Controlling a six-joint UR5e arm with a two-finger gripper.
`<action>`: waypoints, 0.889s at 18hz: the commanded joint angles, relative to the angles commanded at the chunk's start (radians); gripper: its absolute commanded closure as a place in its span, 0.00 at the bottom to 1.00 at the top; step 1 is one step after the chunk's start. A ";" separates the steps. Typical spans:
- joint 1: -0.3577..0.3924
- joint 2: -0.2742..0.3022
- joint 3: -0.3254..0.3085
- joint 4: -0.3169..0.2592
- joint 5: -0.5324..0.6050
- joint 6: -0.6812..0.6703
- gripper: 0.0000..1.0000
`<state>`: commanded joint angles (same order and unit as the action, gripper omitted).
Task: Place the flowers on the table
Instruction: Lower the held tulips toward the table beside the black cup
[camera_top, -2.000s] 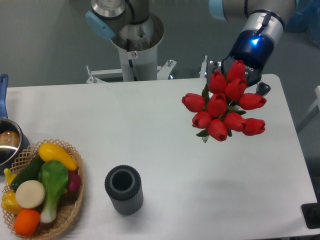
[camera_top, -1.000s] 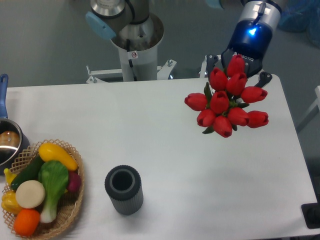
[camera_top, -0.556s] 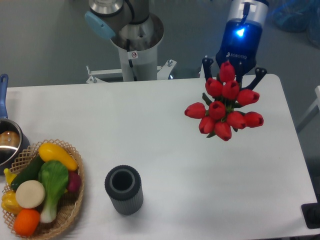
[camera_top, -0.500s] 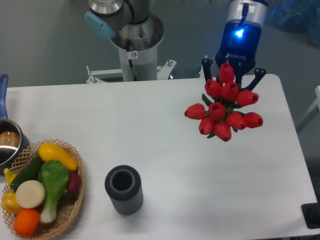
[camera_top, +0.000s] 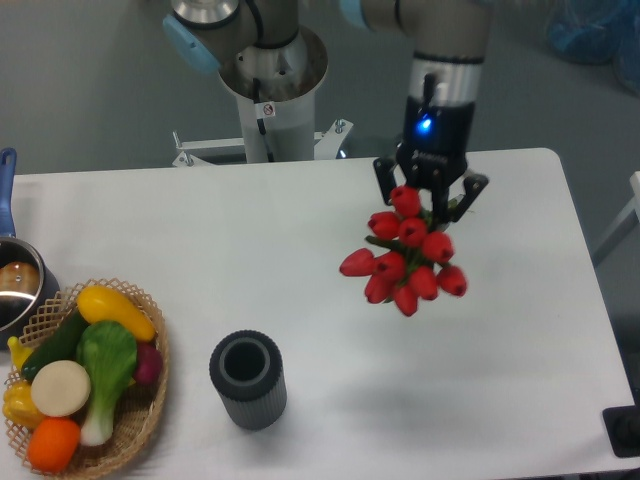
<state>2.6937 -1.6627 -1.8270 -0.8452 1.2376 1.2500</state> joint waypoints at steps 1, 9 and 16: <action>-0.017 -0.014 -0.002 -0.002 0.029 0.014 0.60; -0.077 -0.126 0.009 -0.052 0.155 0.066 0.61; -0.100 -0.202 0.011 -0.052 0.177 0.065 0.60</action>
<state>2.5940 -1.8652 -1.8162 -0.8974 1.4143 1.3146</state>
